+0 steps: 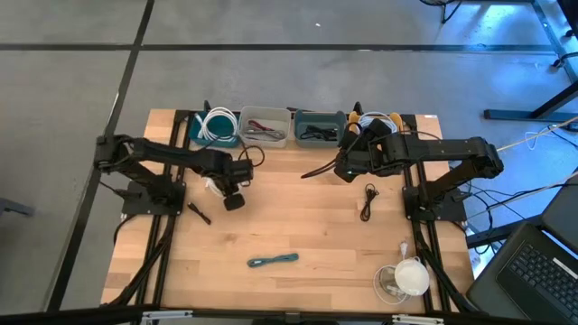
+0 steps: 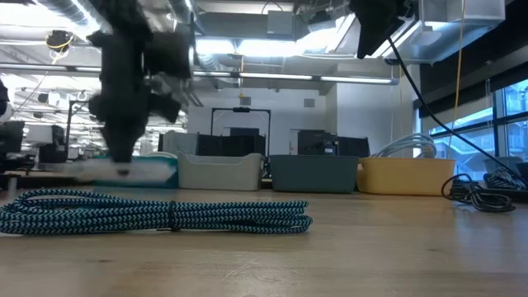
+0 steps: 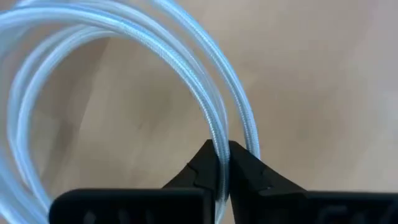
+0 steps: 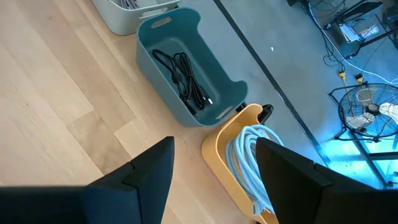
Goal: Pick & Place USB Port
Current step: Put the white HDMI cable into the blue bin
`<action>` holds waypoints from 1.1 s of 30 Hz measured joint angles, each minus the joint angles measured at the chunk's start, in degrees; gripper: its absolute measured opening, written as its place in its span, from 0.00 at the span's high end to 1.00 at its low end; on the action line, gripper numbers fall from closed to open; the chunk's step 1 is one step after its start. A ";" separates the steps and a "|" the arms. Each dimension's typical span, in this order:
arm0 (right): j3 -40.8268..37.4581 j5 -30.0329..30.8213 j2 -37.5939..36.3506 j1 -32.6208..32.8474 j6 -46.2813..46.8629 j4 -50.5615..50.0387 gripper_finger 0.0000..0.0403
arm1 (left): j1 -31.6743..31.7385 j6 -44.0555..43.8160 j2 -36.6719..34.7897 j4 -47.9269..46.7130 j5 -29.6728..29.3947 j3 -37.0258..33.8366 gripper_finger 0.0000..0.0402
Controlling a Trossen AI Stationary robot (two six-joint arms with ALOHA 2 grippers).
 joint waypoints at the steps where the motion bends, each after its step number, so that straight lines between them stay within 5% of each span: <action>1: 0.00 0.02 0.00 0.00 0.00 0.01 0.43 | -1.08 -0.29 -1.31 -1.25 -0.18 0.94 0.97; 5: 0.00 0.04 0.00 0.00 0.03 0.05 0.43 | -5.73 -0.33 -6.83 -7.80 -5.54 5.63 0.97; 12: 0.00 0.18 -0.02 -0.02 0.00 1.03 0.43 | -9.27 1.65 -13.88 -14.59 -43.99 10.27 0.97; 15: 0.00 0.20 -0.02 0.00 -0.23 1.35 0.43 | -6.46 4.85 -14.62 -14.28 -53.02 10.27 0.97; 23: 0.00 0.20 -0.02 -0.01 -1.33 1.84 0.43 | 6.87 16.38 -12.30 -5.53 -53.82 10.24 0.97; 33: 0.00 0.17 -0.02 0.00 -1.57 0.58 0.43 | 20.67 28.89 -10.08 12.82 -41.49 3.30 0.97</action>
